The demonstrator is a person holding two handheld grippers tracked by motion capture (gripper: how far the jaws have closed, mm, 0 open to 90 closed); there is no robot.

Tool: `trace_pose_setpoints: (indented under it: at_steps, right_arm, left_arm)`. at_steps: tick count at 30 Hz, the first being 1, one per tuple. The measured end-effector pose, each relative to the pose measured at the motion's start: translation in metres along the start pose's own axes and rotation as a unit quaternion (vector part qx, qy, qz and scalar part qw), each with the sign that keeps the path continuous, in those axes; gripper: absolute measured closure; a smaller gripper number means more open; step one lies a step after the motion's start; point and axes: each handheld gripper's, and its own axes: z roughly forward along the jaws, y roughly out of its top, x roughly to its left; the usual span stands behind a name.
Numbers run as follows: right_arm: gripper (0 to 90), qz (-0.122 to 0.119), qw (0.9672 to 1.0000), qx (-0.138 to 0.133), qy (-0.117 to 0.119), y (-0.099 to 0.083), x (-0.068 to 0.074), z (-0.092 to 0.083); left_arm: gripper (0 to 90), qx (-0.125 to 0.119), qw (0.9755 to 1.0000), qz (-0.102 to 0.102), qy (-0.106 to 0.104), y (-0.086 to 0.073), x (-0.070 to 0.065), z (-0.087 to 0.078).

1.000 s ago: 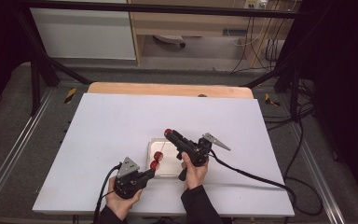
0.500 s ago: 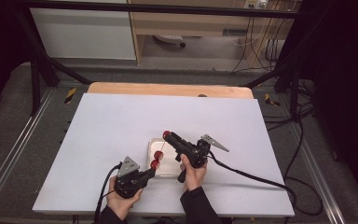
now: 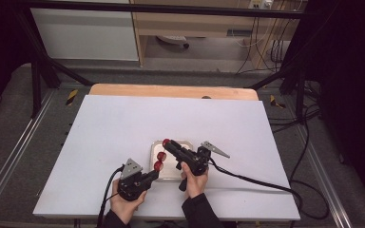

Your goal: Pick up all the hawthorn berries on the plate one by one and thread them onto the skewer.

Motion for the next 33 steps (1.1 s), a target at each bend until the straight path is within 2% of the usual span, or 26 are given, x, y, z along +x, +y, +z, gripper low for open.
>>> trace_pose_setpoints:
  at_steps: [5, 10, 14, 18, 21, 24, 27, 29, 33]
  right_arm:
    - [63.1, -0.015, 0.9997, 0.019, 0.000, -0.006, 0.004, 0.004]
    - [62.3, -0.026, 0.9994, 0.023, -0.006, -0.006, 0.007, 0.003]
    - [53.9, -0.048, 0.9981, 0.035, -0.011, 0.001, 0.011, 0.000]
    - [46.1, -0.070, 0.9959, 0.051, -0.028, 0.012, 0.013, -0.006]
    - [37.5, -0.081, 0.9930, 0.076, -0.042, 0.019, 0.010, -0.009]
    - [28.7, -0.103, 0.9877, 0.101, -0.061, 0.026, 0.004, -0.013]
    - [21.6, -0.133, 0.9792, 0.128, -0.084, 0.031, -0.002, -0.018]
    - [17.3, -0.141, 0.9750, 0.145, -0.092, 0.035, -0.006, -0.022]
    - [10.0, -0.173, 0.9618, 0.182, -0.110, 0.040, -0.015, -0.030]
  left_arm:
    - [88.2, 0.002, 1.0000, -0.003, 0.003, 0.000, 0.003, 0.000]
    - [88.1, -0.001, 1.0000, 0.001, 0.002, 0.000, 0.005, -0.001]
    - [88.2, -0.002, 1.0000, 0.001, 0.003, 0.000, 0.008, -0.003]
    - [88.2, 0.001, 1.0000, 0.004, 0.002, 0.000, 0.010, -0.003]
    - [88.2, 0.003, 0.9999, 0.010, 0.003, -0.001, 0.011, -0.003]
    - [88.2, 0.008, 0.9997, 0.023, 0.007, -0.001, 0.013, -0.004]
    - [88.1, 0.014, 0.9994, 0.032, 0.005, -0.002, 0.014, -0.004]
    - [88.1, 0.018, 0.9994, 0.030, -0.001, -0.002, 0.015, -0.003]
    - [88.1, 0.024, 0.9991, 0.035, -0.001, -0.001, 0.018, -0.004]
